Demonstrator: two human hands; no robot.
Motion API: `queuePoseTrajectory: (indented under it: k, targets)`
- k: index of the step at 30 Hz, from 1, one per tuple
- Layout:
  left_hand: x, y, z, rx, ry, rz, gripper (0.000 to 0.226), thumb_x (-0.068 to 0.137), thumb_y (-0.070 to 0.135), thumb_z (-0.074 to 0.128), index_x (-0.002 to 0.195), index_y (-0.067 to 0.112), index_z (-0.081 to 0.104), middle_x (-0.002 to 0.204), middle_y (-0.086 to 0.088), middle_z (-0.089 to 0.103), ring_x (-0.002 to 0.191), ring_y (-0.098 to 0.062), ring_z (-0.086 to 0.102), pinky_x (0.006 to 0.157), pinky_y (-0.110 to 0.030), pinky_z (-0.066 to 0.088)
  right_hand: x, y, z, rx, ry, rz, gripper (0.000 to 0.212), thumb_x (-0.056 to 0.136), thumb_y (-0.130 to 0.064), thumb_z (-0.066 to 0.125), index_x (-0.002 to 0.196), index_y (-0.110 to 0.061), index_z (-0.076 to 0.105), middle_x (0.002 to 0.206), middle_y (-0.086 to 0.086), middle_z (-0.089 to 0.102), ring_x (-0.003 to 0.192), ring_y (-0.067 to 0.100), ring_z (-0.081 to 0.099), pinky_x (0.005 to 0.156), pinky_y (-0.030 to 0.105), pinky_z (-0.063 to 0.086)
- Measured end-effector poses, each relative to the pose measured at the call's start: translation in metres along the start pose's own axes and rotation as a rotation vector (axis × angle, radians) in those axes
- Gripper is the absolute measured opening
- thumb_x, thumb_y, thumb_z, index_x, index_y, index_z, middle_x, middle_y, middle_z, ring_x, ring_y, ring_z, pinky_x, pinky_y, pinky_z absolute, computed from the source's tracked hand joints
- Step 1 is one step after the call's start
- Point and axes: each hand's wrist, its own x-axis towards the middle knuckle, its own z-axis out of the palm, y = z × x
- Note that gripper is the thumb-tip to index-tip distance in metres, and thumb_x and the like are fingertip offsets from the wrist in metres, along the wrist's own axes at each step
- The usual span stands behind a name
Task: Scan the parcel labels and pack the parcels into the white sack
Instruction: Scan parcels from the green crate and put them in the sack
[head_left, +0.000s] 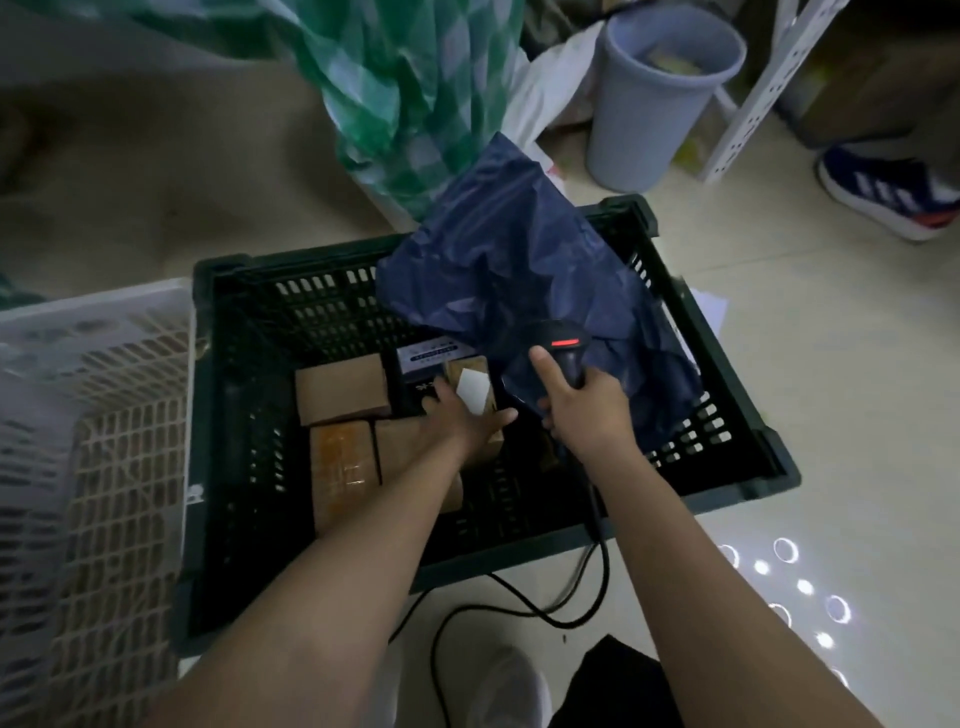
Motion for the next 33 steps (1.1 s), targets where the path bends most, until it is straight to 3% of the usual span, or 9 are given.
queuePoseTrajectory:
  k: [2, 5, 9, 13, 17, 20, 26, 29, 33]
  targets:
    - [0.009, 0.0, 0.007, 0.015, -0.03, -0.013, 0.119, 0.076, 0.055, 0.072, 0.151, 0.007, -0.008, 0.156, -0.019, 0.008, 0.14, -0.036, 0.026, 0.105, -0.043, 0.033, 0.002, -0.001, 0.004, -0.003, -0.02, 0.002, 0.06, 0.079, -0.069, 0.059, 0.08, -0.01, 0.064, 0.078, 0.009, 0.07, 0.075, 0.029, 0.067, 0.074, 0.045, 0.057]
    - [0.016, 0.0, 0.007, 0.036, -0.024, -0.009, 0.112, 0.079, 0.046, 0.074, 0.15, 0.006, -0.003, 0.153, -0.021, 0.015, 0.135, -0.037, 0.032, 0.104, -0.044, 0.036, 0.001, -0.003, 0.01, -0.008, -0.04, -0.003, 0.067, 0.075, -0.074, 0.057, 0.083, -0.007, 0.065, 0.078, 0.009, 0.07, 0.074, 0.028, 0.067, 0.075, 0.048, 0.057]
    - [0.012, -0.01, -0.01, -0.082, 0.022, 0.006, 0.086, 0.078, 0.033, 0.077, 0.14, 0.006, 0.025, 0.141, -0.017, 0.039, 0.123, -0.035, 0.048, 0.088, -0.035, 0.044, 0.0, -0.006, 0.014, 0.034, -0.049, 0.023, 0.071, 0.066, -0.078, 0.057, 0.081, -0.009, 0.066, 0.079, 0.008, 0.07, 0.076, 0.029, 0.067, 0.078, 0.05, 0.056]
    - [-0.008, -0.036, -0.047, -0.273, 0.062, 0.078, 0.051, 0.075, 0.032, 0.079, 0.114, 0.01, 0.054, 0.111, -0.003, 0.063, 0.089, -0.018, 0.06, 0.07, -0.027, 0.047, -0.006, -0.02, 0.018, 0.135, -0.048, 0.044, 0.061, 0.078, -0.066, 0.062, 0.086, -0.006, 0.065, 0.083, 0.011, 0.071, 0.075, 0.025, 0.066, 0.081, 0.047, 0.056]
    - [-0.051, -0.066, -0.096, -0.45, 0.146, 0.159, 0.032, 0.079, 0.021, 0.076, 0.105, 0.018, 0.057, 0.105, 0.003, 0.066, 0.085, -0.008, 0.06, 0.072, -0.02, 0.047, -0.027, -0.041, 0.025, 0.206, -0.057, -0.043, 0.053, 0.083, -0.063, 0.06, 0.08, -0.01, 0.062, 0.085, 0.017, 0.071, 0.074, 0.026, 0.064, 0.079, 0.05, 0.054]
    - [-0.088, -0.087, -0.131, -0.617, 0.14, 0.213, 0.03, 0.086, 0.017, 0.071, 0.107, 0.026, 0.052, 0.093, 0.015, 0.055, 0.078, 0.007, 0.051, 0.061, -0.009, 0.042, -0.055, -0.056, 0.027, 0.209, -0.119, -0.116, 0.044, 0.086, -0.057, 0.06, 0.078, -0.014, 0.061, 0.084, 0.015, 0.07, 0.071, 0.024, 0.063, 0.075, 0.047, 0.054]
    - [-0.154, -0.126, -0.175, -0.74, 0.197, 0.226, 0.045, 0.081, 0.023, 0.075, 0.123, 0.018, 0.06, 0.107, 0.008, 0.066, 0.098, -0.014, 0.066, 0.094, -0.038, 0.051, -0.13, -0.067, 0.032, 0.218, -0.26, -0.196, 0.034, 0.091, -0.048, 0.059, 0.082, -0.015, 0.063, 0.078, 0.007, 0.067, 0.061, 0.013, 0.058, 0.062, 0.031, 0.049]
    - [-0.187, -0.141, -0.187, -0.789, 0.212, 0.236, 0.049, 0.078, 0.028, 0.077, 0.123, 0.02, 0.059, 0.116, 0.002, 0.066, 0.101, -0.019, 0.067, 0.096, -0.045, 0.051, -0.169, -0.068, 0.035, 0.196, -0.304, -0.221, 0.033, 0.092, -0.046, 0.058, 0.083, -0.015, 0.063, 0.077, 0.005, 0.065, 0.058, 0.008, 0.058, 0.06, 0.027, 0.049]
    - [-0.223, -0.163, -0.195, -0.82, 0.206, 0.247, 0.029, 0.086, 0.015, 0.069, 0.111, 0.025, 0.059, 0.11, 0.005, 0.064, 0.099, -0.017, 0.066, 0.098, -0.043, 0.05, -0.218, -0.063, 0.036, 0.153, -0.368, -0.302, 0.034, 0.094, -0.04, 0.057, 0.083, -0.008, 0.061, 0.072, 0.004, 0.064, 0.052, 0.004, 0.058, 0.052, 0.017, 0.048]
